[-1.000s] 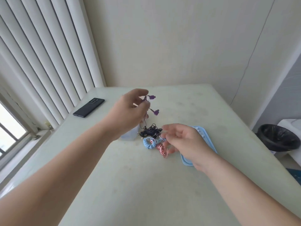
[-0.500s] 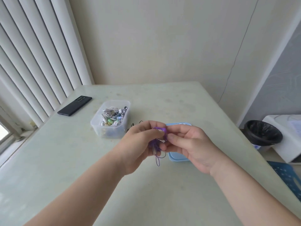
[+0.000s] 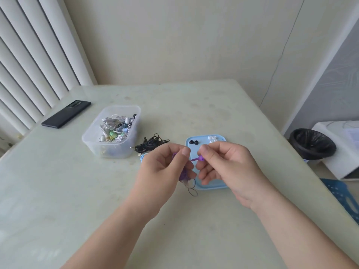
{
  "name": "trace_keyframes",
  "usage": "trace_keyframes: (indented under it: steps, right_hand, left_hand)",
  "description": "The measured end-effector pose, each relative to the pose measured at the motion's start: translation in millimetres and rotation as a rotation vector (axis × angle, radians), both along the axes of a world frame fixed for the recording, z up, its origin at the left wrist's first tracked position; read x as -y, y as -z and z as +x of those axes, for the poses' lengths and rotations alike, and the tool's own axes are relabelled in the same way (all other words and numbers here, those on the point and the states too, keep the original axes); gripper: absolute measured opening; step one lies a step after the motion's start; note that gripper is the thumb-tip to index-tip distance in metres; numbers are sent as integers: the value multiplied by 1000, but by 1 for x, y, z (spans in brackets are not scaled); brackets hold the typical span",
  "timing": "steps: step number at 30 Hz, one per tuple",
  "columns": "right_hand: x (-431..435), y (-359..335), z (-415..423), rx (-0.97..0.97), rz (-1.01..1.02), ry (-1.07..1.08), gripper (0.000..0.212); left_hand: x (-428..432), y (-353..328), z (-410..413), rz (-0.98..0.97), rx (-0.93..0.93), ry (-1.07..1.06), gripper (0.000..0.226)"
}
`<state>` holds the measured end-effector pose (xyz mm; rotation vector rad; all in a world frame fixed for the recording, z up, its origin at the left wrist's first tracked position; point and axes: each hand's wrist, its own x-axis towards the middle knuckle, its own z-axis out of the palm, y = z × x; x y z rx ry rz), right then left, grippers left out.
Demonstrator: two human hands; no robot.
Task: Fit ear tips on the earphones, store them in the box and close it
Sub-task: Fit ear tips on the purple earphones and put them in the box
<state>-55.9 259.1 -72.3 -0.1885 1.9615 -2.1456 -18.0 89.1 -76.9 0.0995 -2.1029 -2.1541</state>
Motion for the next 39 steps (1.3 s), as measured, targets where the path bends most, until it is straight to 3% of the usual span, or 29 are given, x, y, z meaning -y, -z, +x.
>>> trace_keyframes:
  steps: [7,21,30,36,39]
  right_hand:
    - [2,1,6,195,-139,-86,27]
    - [-1,12,8,119,-148,44,21]
    - [1,10,11,-13,42,43,10]
    - [-46,6,-23,-194,377,438,5]
    - [-53,25,-35,-216,526,450,9]
  left_hand:
    - [2,12,8,75,-22,-29,11]
    - [4,13,7,187,11,-9,22]
    - [0,18,9,26,-40,15,7]
    - [1,23,6,-29,18,45,5]
    - [-2,29,6,-3,22,69,4]
